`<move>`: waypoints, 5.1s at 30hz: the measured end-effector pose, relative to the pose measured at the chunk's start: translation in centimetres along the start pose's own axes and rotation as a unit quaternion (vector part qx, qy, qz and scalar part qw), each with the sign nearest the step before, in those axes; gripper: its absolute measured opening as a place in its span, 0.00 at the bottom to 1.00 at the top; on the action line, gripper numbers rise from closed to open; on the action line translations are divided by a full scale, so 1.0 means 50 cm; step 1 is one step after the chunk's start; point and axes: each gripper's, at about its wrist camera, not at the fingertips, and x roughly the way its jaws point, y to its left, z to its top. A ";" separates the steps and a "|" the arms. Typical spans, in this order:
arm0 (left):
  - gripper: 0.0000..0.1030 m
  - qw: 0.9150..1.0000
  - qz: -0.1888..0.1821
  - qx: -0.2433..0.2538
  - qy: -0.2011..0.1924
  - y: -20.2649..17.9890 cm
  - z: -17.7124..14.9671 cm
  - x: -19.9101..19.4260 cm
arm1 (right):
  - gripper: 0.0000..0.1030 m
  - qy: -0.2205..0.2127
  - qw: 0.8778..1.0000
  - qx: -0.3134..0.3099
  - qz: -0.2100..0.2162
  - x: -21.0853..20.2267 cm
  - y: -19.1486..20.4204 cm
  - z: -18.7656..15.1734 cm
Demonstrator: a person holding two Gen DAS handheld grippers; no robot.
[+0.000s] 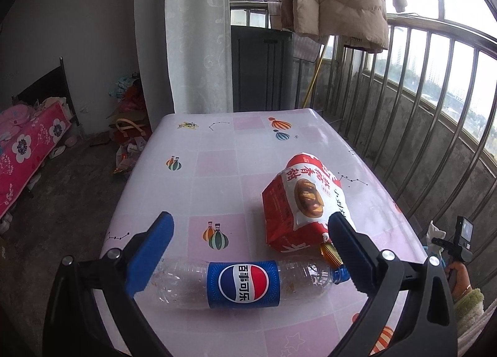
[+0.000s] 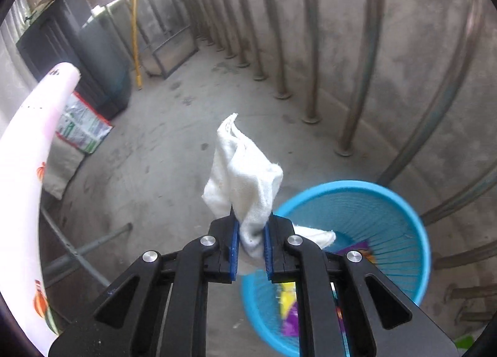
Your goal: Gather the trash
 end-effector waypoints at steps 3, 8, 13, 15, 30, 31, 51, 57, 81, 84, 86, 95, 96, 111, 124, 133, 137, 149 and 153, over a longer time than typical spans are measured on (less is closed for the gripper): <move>0.94 1.000 -0.010 -0.013 -0.010 0.018 -0.007 -0.010 | 0.30 0.067 0.997 -0.013 -0.038 0.063 -0.062 -0.033; 0.94 0.999 -0.013 -0.031 -0.028 0.051 -0.017 -0.037 | 0.56 0.089 0.993 0.024 -0.071 0.057 -0.111 -0.059; 0.94 0.998 -0.015 -0.050 -0.042 0.080 -0.030 -0.068 | 0.71 0.015 0.998 0.040 -0.050 -0.078 -0.082 -0.026; 0.94 0.997 -0.016 -0.054 -0.046 0.089 -0.039 -0.081 | 0.75 -0.016 0.999 0.023 -0.045 -0.131 -0.045 -0.007; 0.94 0.996 -0.008 -0.083 -0.005 0.124 -0.126 -0.111 | 0.92 -0.216 0.965 -0.141 0.053 -0.490 0.242 -0.057; 0.94 0.996 0.000 -0.084 0.003 0.125 -0.131 -0.107 | 0.92 -0.222 0.961 -0.155 0.058 -0.508 0.263 -0.060; 0.94 0.979 0.090 -0.180 0.030 0.288 -0.238 -0.110 | 0.92 -0.224 0.871 -0.380 0.215 -0.638 0.655 -0.225; 0.94 0.979 0.069 -0.193 0.007 0.316 -0.256 -0.119 | 0.92 -0.195 0.861 -0.403 0.243 -0.635 0.728 -0.269; 0.94 0.980 0.047 -0.195 0.015 0.334 -0.292 -0.081 | 0.92 -0.115 0.861 -0.413 0.272 -0.588 0.815 -0.312; 0.94 0.980 0.045 -0.191 0.017 0.331 -0.292 -0.076 | 0.92 -0.101 0.859 -0.413 0.286 -0.583 0.819 -0.311; 0.94 0.980 0.047 -0.192 0.016 0.331 -0.295 -0.074 | 0.92 -0.083 0.858 -0.411 0.298 -0.576 0.826 -0.309; 0.94 0.983 0.032 -0.181 0.031 0.320 -0.303 -0.049 | 0.67 0.026 0.859 -0.391 0.330 -0.505 0.874 -0.312; 0.94 0.983 0.029 -0.176 0.032 0.316 -0.302 -0.045 | 0.64 0.036 0.858 -0.391 0.331 -0.497 0.880 -0.314; 0.94 0.986 0.023 -0.163 0.040 0.296 -0.293 -0.017 | 0.62 0.115 0.844 -0.405 0.332 -0.463 0.915 -0.367; 0.94 0.985 0.024 -0.157 0.062 0.282 -0.307 0.004 | 0.64 0.178 0.817 -0.431 0.341 -0.482 0.847 -0.434; 0.94 0.986 0.017 -0.151 0.075 0.265 -0.318 0.010 | 0.65 0.236 0.800 -0.401 0.379 -0.474 0.827 -0.444; 0.94 0.985 0.017 -0.152 0.078 0.264 -0.320 0.012 | 0.66 0.254 0.794 -0.390 0.390 -0.471 0.819 -0.440; 0.94 0.984 0.016 -0.158 0.082 0.261 -0.318 0.017 | 0.72 0.278 0.772 -0.410 0.398 -0.465 0.830 -0.460; 0.94 0.984 0.011 -0.158 0.081 0.256 -0.316 0.015 | 0.57 0.284 0.772 -0.408 0.397 -0.460 0.815 -0.461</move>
